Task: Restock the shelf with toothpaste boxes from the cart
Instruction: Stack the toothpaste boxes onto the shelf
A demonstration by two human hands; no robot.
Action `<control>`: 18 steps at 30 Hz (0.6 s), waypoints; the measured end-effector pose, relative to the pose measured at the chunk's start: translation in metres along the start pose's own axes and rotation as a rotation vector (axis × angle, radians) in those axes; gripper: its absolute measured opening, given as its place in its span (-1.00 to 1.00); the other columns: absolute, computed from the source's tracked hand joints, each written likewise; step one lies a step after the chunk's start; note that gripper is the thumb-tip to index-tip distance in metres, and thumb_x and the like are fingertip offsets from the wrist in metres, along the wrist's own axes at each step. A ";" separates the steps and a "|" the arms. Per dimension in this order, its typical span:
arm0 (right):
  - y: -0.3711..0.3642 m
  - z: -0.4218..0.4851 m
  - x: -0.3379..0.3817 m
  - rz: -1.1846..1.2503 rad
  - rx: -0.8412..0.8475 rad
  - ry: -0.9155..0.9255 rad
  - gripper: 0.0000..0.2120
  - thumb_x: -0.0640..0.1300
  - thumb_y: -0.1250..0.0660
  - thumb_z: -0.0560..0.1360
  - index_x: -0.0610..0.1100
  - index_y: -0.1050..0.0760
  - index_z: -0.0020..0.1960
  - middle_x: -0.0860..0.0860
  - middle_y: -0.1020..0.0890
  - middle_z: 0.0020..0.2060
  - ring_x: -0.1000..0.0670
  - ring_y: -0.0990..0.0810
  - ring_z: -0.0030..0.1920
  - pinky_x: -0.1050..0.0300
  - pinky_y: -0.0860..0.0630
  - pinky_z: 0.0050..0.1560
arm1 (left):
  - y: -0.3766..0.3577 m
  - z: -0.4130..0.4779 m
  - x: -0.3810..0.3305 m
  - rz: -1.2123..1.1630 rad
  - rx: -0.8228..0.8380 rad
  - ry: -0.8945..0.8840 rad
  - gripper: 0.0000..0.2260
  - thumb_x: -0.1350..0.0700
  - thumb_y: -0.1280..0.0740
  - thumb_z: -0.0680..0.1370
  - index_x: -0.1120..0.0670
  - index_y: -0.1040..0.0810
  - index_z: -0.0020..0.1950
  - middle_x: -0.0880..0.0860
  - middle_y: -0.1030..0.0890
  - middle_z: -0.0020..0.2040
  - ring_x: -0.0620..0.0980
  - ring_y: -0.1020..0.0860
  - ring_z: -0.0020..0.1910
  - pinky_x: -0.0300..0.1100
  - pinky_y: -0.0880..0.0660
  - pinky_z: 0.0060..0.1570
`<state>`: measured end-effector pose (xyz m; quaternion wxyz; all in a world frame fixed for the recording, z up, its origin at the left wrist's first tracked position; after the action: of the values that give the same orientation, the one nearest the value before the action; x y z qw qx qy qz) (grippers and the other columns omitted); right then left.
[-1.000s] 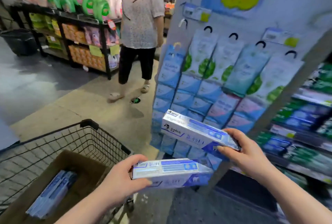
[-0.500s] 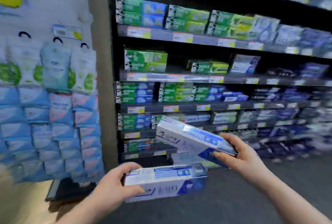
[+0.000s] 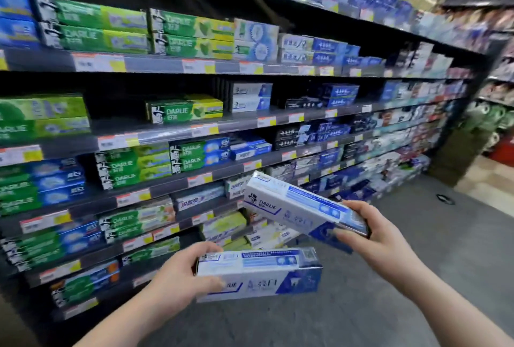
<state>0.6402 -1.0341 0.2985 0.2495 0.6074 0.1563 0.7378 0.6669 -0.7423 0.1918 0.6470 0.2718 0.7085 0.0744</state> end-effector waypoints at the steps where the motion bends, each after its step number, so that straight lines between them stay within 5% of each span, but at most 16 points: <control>1: 0.007 0.009 -0.007 -0.008 -0.013 -0.007 -0.64 -0.29 -0.43 0.37 0.11 -0.43 -0.03 0.14 -0.63 -0.07 0.30 -0.56 -0.20 0.44 -0.47 -0.15 | -0.006 0.016 -0.008 0.003 0.013 -0.008 -0.52 -0.15 -0.40 0.07 -0.22 -0.52 -0.01 -0.11 -0.63 0.03 -0.10 -0.59 0.01 -0.09 -0.50 0.11; 9: 0.041 0.124 -0.054 0.010 -0.102 -0.041 -0.67 -0.27 -0.44 0.38 0.07 -0.43 -0.02 0.12 -0.63 -0.09 0.30 -0.57 -0.23 0.47 -0.46 -0.24 | -0.012 0.161 -0.056 -0.009 0.045 -0.075 -0.51 -0.13 -0.41 0.05 -0.18 -0.54 -0.02 -0.05 -0.66 -0.04 -0.13 -0.60 -0.09 -0.19 -0.51 -0.03; 18: 0.043 0.259 -0.082 0.048 -0.067 -0.005 -0.69 -0.19 -0.44 0.38 0.12 -0.45 0.01 0.11 -0.63 -0.05 0.21 -0.59 -0.14 0.36 -0.51 -0.13 | 0.010 0.280 -0.084 -0.024 -0.028 -0.061 -0.49 -0.11 -0.42 0.02 -0.16 -0.55 -0.03 -0.02 -0.67 -0.05 -0.07 -0.61 -0.06 -0.17 -0.51 0.01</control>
<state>0.8961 -1.1345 0.3093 0.2523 0.6042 0.1164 0.7468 0.9396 -0.8429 0.2273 0.6728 0.2561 0.6907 0.0682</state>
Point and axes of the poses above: each hand's wrist, its own z-axis towards the middle knuckle, its own y-axis out of the back of the hand, x = y × z, the point moved 9 cm from there along z, towards the middle knuckle
